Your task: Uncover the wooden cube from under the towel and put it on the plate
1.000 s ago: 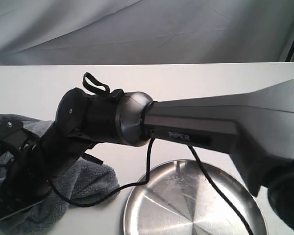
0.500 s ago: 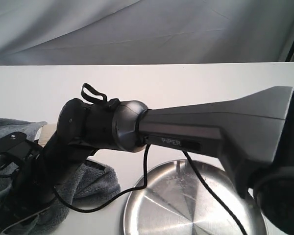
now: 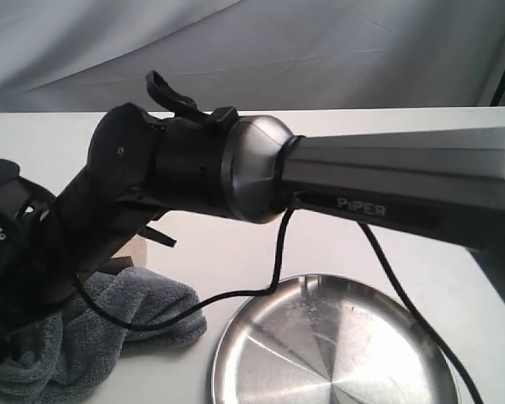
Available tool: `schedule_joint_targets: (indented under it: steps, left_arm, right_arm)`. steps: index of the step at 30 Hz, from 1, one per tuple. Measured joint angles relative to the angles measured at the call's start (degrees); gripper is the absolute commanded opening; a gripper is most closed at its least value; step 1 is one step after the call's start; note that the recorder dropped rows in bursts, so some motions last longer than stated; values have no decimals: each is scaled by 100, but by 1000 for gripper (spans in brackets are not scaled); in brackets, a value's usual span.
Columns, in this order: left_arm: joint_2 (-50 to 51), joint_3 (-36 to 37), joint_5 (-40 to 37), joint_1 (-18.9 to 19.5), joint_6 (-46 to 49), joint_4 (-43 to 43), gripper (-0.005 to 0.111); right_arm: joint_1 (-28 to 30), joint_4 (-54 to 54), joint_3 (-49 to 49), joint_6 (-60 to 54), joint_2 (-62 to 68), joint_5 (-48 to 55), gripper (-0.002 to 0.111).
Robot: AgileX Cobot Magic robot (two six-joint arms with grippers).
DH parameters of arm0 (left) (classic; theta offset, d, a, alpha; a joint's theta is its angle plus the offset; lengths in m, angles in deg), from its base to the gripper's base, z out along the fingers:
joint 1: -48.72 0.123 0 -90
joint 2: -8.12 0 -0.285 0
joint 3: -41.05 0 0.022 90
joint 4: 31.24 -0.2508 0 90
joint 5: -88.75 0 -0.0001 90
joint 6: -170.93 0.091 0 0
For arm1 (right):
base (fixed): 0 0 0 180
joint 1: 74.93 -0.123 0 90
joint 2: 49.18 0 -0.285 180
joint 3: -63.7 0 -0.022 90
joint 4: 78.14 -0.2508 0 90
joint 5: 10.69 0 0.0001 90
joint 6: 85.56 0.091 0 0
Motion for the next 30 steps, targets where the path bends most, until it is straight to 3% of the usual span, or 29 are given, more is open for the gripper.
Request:
schedule_joint_targets:
  steps: [6,15,19,27,30]
  left_arm:
    - [0,0,0,0,0,0,0]
    - [0,0,0,0,0,0,0]
    - [0,0,0,0,0,0,0]
    - [0,0,0,0,0,0,0]
    - [0,0,0,0,0,0,0]
  right_arm:
    - [125,627,0,1436,-223,-1429,81]
    - [539,495,0,3006,214,-2198,72]
    - [359,411,0,2598,390,-2185,59]
    - [-128,361,0,2185,709,-2215,17]
    - [-175,349,0,2154,740,-2102,11]
